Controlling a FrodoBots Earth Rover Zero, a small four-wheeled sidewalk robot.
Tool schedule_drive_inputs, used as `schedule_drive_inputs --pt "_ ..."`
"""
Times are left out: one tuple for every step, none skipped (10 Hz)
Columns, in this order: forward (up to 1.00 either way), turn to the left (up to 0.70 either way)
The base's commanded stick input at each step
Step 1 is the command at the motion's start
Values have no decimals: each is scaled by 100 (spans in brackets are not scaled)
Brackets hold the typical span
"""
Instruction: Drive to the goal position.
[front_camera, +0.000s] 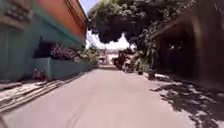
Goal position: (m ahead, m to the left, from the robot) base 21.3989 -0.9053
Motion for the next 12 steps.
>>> schedule_drive_inputs --pt "100 0" --pt "100 0" --pt "100 0" --pt "100 0" --pt "100 0" --pt "100 0" --pt "100 0" --pt "100 0" --pt "100 0" --pt "100 0" --pt "100 0" --pt "100 0"
